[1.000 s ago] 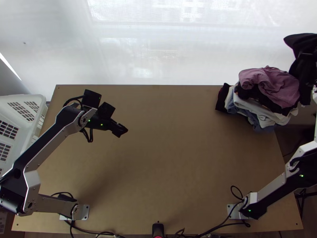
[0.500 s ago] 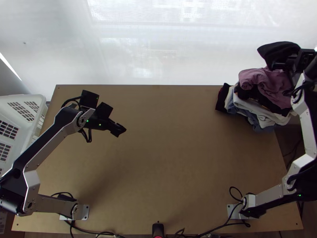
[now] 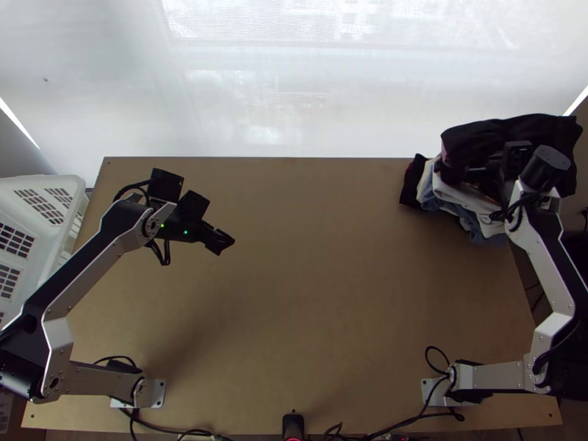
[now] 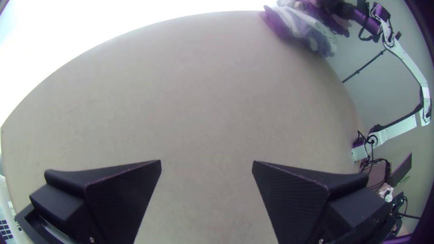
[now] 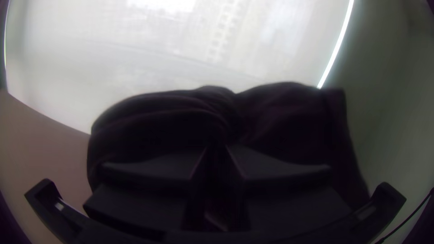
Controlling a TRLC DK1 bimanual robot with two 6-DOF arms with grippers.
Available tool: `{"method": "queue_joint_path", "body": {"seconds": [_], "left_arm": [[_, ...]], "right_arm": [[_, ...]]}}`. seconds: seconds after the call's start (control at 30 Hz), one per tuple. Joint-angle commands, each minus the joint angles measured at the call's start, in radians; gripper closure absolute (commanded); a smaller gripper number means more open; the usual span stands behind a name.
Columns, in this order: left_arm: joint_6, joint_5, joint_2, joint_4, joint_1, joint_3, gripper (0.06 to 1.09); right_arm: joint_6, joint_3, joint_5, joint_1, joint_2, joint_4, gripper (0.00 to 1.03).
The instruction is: Fold the t-shirt
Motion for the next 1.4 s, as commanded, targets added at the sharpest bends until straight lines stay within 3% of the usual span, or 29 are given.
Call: {"method": "queue_joint_path", "body": {"seconds": [0.0, 0.17, 0.23, 0.5, 0.8, 1.17, 1.37], "left_arm": [[0.002, 0.006, -0.006, 0.003, 0.004, -0.007, 0.11], [0.005, 0.009, -0.013, 0.006, 0.014, -0.020, 0.11], [0.005, 0.010, -0.014, 0.009, 0.021, -0.028, 0.10], [-0.008, 0.013, -0.019, 0.027, 0.014, -0.056, 0.11], [-0.015, 0.013, -0.020, 0.032, 0.007, -0.057, 0.10], [-0.008, 0.012, -0.039, 0.032, 0.019, -0.091, 0.11], [-0.011, 0.012, -0.051, 0.030, 0.024, -0.111, 0.11]], "right_arm": [[-0.039, -0.142, 0.007, -0.037, 0.050, 0.041, 0.85], [-0.024, -0.182, 0.008, -0.086, 0.053, 0.040, 0.19], [-0.015, -0.185, 0.010, -0.100, 0.039, 0.024, 0.05], [-0.004, -0.077, 0.007, -0.083, -0.093, -0.051, 0.05], [0.032, 0.159, 0.004, 0.013, -0.104, -0.130, 0.05], [0.079, 0.302, 0.010, 0.007, 0.149, -0.051, 0.05], [0.081, 0.242, 0.019, -0.019, 0.329, 0.020, 0.05]]}}
